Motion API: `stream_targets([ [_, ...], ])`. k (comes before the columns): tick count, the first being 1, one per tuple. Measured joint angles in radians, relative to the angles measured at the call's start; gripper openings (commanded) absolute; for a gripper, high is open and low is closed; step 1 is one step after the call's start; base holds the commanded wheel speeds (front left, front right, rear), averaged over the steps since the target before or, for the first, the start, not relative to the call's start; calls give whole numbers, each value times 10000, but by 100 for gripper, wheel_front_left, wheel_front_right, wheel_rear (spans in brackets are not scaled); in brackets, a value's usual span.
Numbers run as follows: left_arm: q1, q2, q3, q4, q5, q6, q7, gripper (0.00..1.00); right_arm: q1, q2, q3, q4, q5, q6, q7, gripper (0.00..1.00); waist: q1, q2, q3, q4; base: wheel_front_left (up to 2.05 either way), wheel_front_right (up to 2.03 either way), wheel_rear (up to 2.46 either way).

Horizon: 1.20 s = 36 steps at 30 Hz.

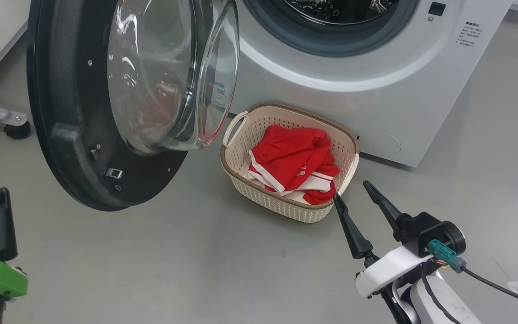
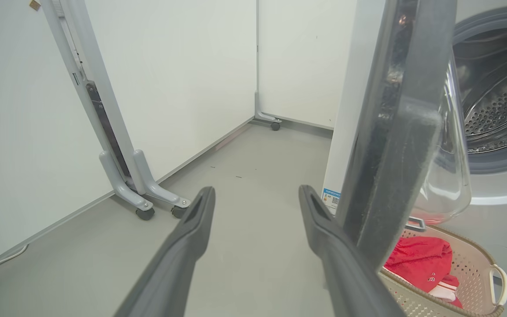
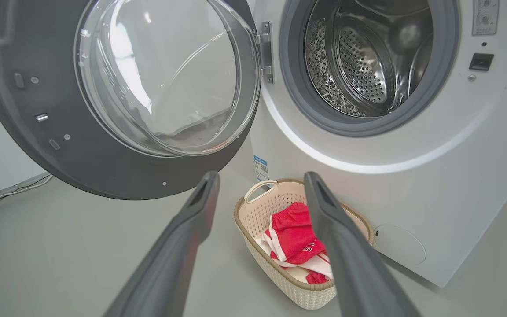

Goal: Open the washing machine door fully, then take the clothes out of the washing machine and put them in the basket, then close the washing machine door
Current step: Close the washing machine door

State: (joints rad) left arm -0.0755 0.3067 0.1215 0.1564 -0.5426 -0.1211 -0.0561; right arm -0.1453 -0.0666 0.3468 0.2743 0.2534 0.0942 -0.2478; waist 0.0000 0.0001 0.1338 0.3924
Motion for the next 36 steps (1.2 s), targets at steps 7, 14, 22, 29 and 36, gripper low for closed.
stream_targets([
  [7,248,4,-130,2,119,0,-522,100,105,6,44,23,0,2,0,100,0,0,-53,7,0,0,0],
  [14,353,4,-334,44,190,0,-796,100,106,12,77,21,0,2,0,100,0,0,-110,-4,0,0,0],
  [22,422,48,-500,157,190,-2,-951,100,110,23,111,17,0,2,0,100,0,0,-191,-24,0,0,0],
  [29,557,88,-508,280,190,-2,-1035,100,128,27,117,13,0,4,0,100,0,0,-236,-49,0,0,0],
  [36,573,169,-510,336,180,-2,-1060,100,144,36,125,-8,0,4,0,100,0,0,-221,-67,0,0,0],
])
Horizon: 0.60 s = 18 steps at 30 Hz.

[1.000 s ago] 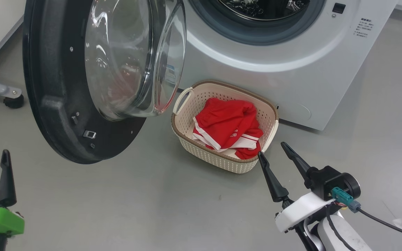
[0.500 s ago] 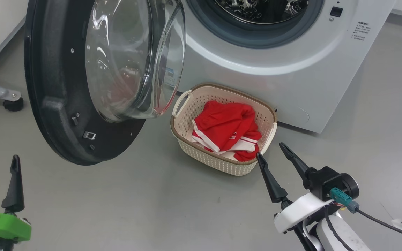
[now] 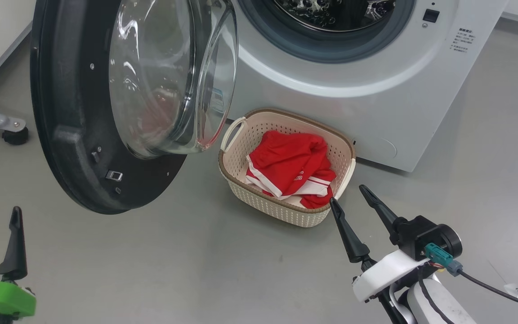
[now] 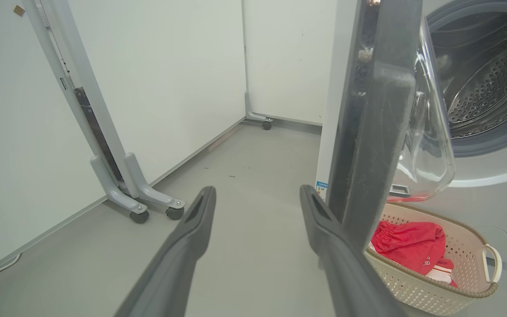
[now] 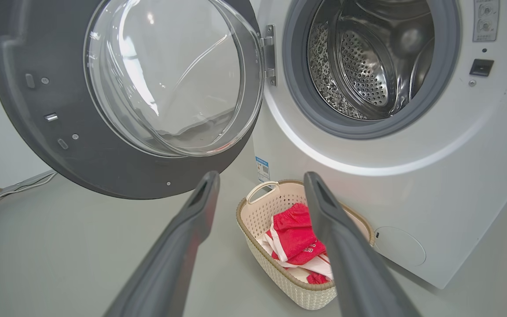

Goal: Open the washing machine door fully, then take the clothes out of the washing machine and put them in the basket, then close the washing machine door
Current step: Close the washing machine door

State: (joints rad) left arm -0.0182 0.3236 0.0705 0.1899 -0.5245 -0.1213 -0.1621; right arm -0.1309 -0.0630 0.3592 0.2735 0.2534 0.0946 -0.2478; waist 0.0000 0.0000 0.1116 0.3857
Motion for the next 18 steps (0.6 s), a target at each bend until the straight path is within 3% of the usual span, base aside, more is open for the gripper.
stream_targets([
  [9,-1,63,-6,82,-21,0,-77,100,1,4,-2,-27,0,-2,0,100,0,0,73,-14,0,0,0],
  [10,-1,65,-29,82,-33,0,-77,62,1,4,-2,-29,0,-2,0,100,0,0,81,-16,0,0,0],
  [11,-1,65,-63,82,-35,0,-77,17,1,4,-4,-31,0,-2,0,100,0,0,92,-17,0,0,0],
  [12,-1,71,-100,79,-35,0,-77,0,1,4,-4,-35,0,-2,0,100,0,0,102,-19,0,0,0],
  [18,-2,111,-144,67,-35,0,-79,0,1,4,-21,-48,0,-2,0,100,0,0,168,-24,0,0,0],
])
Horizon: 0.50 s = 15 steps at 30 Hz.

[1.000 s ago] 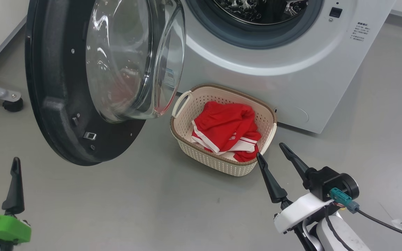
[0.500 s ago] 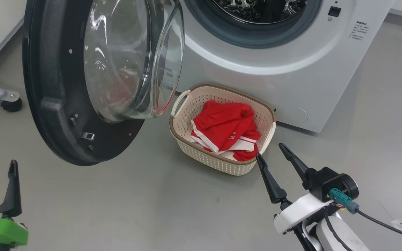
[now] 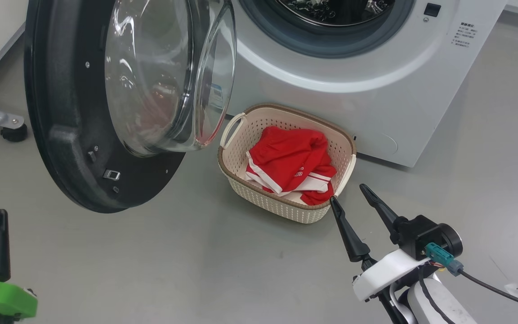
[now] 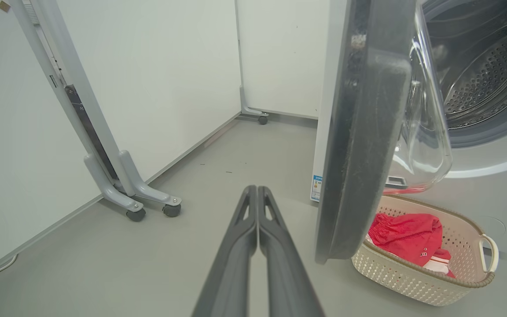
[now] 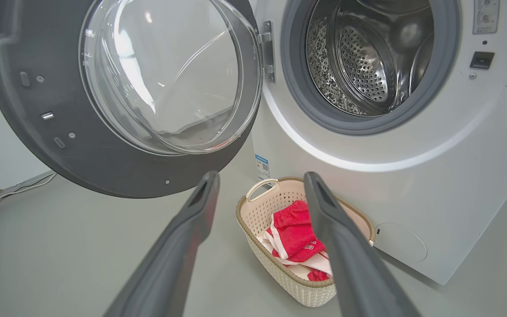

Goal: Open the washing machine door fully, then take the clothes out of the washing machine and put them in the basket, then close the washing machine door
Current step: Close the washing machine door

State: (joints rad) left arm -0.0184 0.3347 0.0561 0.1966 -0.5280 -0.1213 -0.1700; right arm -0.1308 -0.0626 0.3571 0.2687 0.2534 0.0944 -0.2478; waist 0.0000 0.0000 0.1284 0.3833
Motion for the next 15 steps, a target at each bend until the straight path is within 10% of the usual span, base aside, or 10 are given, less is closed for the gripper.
stream_targets([
  [15,-1286,301,280,-171,-2282,0,943,0,-7,0,23,-10,-15,0,0,100,0,0,192,-6,0,0,0],
])
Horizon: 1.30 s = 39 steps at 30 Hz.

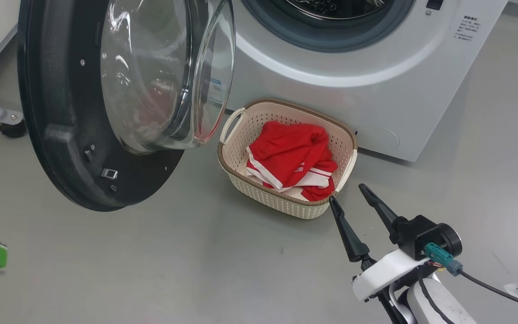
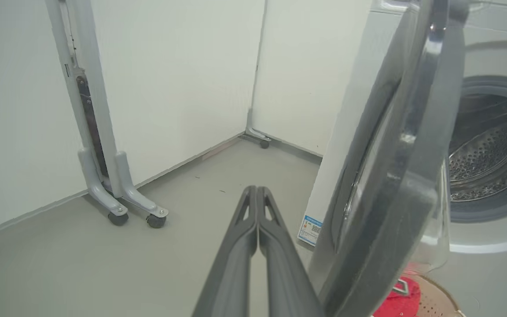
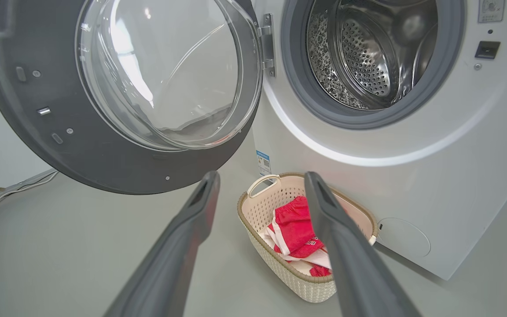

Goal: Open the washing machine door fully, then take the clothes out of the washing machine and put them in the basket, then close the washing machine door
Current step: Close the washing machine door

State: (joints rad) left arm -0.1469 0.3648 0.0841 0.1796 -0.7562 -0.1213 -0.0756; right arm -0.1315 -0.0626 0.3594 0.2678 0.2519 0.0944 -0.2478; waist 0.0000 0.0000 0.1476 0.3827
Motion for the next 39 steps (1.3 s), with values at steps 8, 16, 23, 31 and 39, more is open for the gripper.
stream_targets([
  [8,-989,-894,1129,698,-3356,8,1843,0,-39,0,115,0,-33,8,-2,100,0,0,112,-69,0,0,0],
  [16,-1883,-1471,2332,1588,-6220,1091,3848,0,-78,4,155,25,-38,10,-2,100,0,0,257,-293,0,0,0],
  [23,-2599,-1749,2729,1856,-7858,2121,5361,0,-100,4,113,42,-61,12,-12,100,0,0,345,-437,0,0,0],
  [31,-3028,-1695,3290,2303,-8673,2497,6345,0,-112,4,105,54,-61,12,-12,100,0,0,355,-490,0,0,0],
  [39,-3159,-1511,3127,2608,-9143,2497,7390,0,-140,4,130,109,-63,13,-12,100,0,0,335,-526,0,0,0],
])
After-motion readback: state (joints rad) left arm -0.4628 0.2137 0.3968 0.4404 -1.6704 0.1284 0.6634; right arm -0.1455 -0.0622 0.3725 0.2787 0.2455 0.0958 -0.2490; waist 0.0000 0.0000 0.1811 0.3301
